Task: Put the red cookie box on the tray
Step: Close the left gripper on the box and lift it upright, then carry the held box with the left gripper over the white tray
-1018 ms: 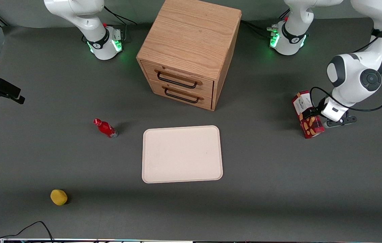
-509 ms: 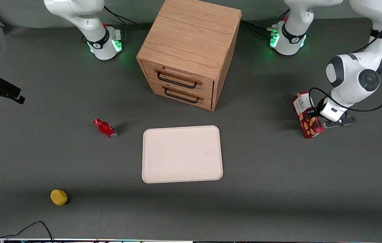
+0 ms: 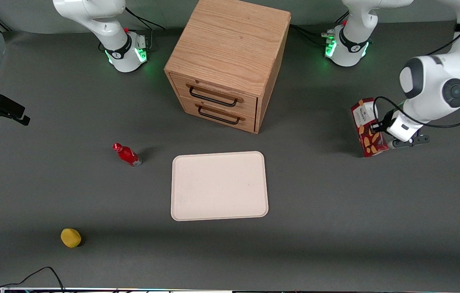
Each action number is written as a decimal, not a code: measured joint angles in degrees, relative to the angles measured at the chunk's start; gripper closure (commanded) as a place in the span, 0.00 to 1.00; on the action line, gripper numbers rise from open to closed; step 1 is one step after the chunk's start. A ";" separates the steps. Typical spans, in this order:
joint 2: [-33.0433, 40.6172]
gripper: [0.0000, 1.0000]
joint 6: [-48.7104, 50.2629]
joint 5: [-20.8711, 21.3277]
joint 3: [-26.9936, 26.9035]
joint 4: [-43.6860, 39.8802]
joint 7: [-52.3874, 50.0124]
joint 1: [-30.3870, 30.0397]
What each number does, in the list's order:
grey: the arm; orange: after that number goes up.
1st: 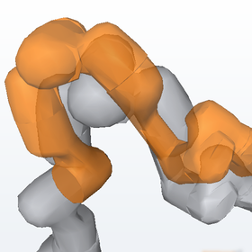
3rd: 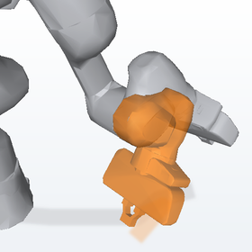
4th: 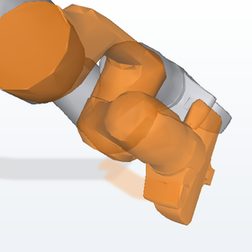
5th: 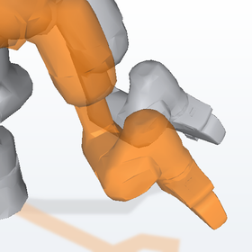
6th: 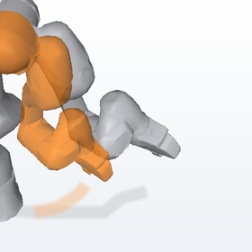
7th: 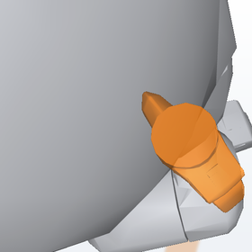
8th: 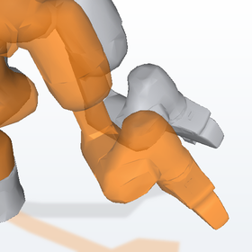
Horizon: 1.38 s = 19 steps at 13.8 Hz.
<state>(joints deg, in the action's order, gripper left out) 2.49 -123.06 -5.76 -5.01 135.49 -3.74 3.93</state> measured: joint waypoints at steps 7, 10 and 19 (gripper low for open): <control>6.28 0.91 36.65 0.69 9.14 -28.64 -8.72 0.54; 2.64 0.90 37.66 0.54 15.03 -36.31 -18.45 0.70; -28.64 0.89 22.91 6.93 25.49 -60.39 -55.84 9.00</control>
<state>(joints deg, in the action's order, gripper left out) -26.15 -100.15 1.17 20.48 75.10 -59.58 12.92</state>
